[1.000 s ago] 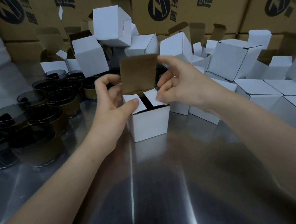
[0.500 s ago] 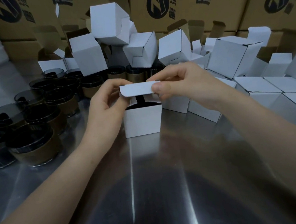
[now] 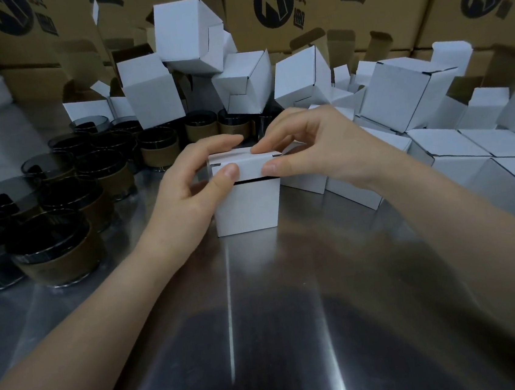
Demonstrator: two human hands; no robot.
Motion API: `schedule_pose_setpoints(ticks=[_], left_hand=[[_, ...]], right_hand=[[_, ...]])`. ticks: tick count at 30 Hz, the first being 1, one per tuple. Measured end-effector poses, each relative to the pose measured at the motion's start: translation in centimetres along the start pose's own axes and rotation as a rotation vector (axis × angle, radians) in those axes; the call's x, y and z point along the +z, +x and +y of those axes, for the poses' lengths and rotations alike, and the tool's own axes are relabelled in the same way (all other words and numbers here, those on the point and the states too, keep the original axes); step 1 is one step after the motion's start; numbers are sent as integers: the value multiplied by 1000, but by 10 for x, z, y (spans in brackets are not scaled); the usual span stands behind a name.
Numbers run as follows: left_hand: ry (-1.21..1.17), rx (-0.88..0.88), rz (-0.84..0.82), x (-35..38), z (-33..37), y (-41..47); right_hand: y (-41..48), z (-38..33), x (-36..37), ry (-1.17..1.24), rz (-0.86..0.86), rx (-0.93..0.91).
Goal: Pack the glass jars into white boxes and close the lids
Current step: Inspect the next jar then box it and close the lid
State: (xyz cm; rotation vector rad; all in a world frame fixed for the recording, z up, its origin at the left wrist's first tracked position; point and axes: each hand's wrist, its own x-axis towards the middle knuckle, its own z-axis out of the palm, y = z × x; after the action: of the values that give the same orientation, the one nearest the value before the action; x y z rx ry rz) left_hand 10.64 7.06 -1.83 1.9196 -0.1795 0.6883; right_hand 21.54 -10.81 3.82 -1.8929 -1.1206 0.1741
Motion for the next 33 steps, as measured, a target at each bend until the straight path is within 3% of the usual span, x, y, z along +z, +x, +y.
schedule_pose_setpoints(ticks=[8, 24, 30, 33], left_hand=[[57, 96, -47, -3, -4, 1], [8, -52, -7, -2, 2, 2], [37, -149, -45, 0, 1, 4], [-59, -238, -38, 0, -1, 5]], right_hand=[[-1, -3, 1, -54, -8, -16], [0, -2, 4, -68, 34, 26], [0, -4, 8, -109, 1, 37], [0, -5, 9, -106, -8, 36]])
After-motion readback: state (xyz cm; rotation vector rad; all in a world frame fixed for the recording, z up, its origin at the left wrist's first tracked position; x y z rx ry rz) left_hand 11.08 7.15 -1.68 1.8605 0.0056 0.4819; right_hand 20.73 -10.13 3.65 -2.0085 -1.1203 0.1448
